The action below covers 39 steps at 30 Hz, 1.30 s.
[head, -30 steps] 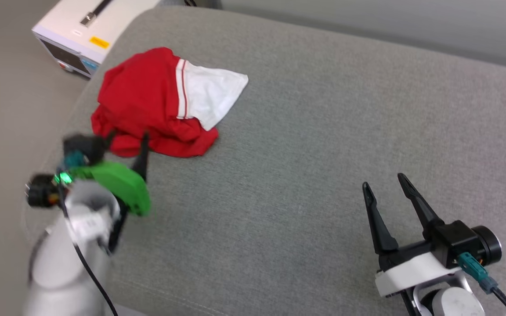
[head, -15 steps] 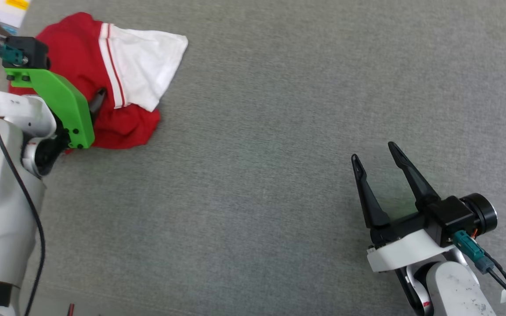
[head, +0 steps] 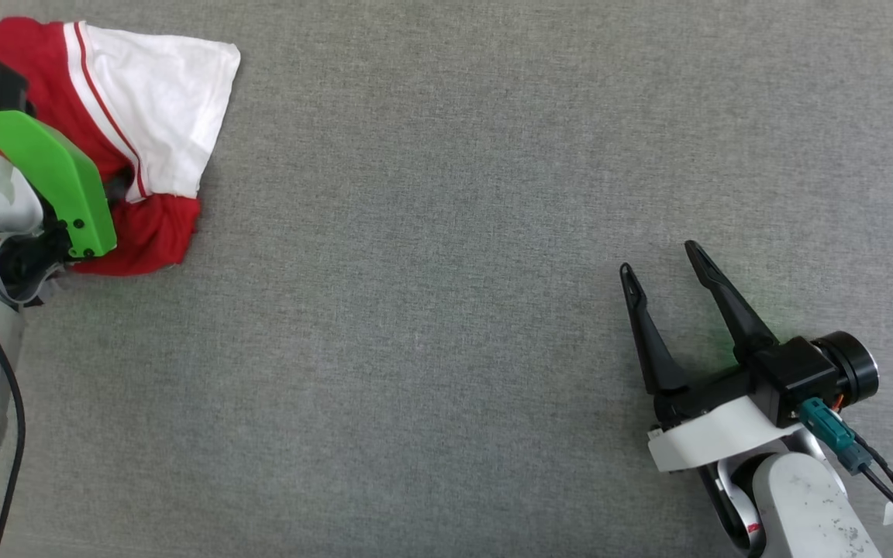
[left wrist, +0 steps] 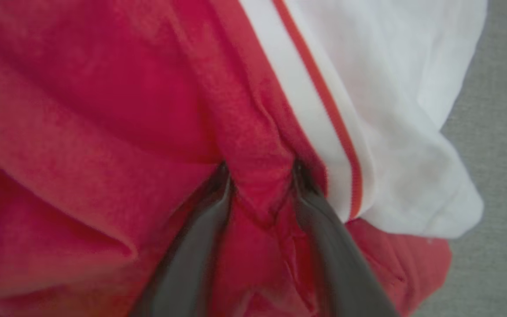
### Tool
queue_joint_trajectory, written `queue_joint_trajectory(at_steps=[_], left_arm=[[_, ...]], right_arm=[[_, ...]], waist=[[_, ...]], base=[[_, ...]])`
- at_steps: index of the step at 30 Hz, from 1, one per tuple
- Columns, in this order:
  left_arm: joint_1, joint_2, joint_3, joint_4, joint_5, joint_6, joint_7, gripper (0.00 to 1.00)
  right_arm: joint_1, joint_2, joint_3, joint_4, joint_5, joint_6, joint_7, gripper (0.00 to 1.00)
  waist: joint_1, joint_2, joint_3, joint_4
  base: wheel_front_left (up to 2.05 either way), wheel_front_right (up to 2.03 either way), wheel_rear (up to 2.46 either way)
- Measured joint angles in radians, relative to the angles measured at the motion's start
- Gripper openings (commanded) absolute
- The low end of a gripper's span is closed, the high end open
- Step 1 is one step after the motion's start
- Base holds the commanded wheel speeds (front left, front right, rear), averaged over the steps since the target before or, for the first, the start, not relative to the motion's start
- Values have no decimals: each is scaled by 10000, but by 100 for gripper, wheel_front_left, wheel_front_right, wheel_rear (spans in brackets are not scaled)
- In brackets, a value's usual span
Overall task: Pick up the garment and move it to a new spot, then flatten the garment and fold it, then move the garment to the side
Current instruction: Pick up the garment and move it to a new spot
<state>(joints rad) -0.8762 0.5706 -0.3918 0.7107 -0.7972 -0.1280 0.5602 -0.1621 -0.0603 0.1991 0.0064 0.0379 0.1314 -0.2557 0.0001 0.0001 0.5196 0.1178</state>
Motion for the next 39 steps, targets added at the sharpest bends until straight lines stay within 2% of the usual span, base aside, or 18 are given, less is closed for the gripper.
queue_joint_trajectory(at_steps=[4,14,20,25,30,35,39], left_arm=[[40,4,-322,86,-138,0,-805,0],[326,-54,-880,98,-196,0,-3933,0],[570,-23,-1417,-284,-54,0,-5007,0],[729,-240,-2075,-811,222,0,-5028,0],[925,-755,-2708,-1394,483,15,-4598,0],[1218,-1685,-3219,-1939,500,278,-4146,0],[1445,-2767,-3804,-2140,545,541,-3996,0]], right_arm=[[2,-13,-100,58,0,0,0,100],[376,4,-278,240,44,0,0,100],[811,36,-573,270,119,0,-2,100],[1118,56,-915,291,217,0,-2,100],[1257,86,-1198,284,297,0,-2,100],[1367,109,-1622,257,362,0,-12,100],[1412,107,-1801,247,360,0,-13,100]], waist=[[0,-1,-203,21],[0,0,-1361,225],[-1,-1,-2282,313],[-1,0,-2971,350],[-1,-1,-3576,268],[-1,0,-3870,-103],[-1,-1,-3956,-530]], base=[[0,0,0],[0,0,0],[0,0,0],[0,0,0],[0,0,0],[0,0,0],[0,0,0]])
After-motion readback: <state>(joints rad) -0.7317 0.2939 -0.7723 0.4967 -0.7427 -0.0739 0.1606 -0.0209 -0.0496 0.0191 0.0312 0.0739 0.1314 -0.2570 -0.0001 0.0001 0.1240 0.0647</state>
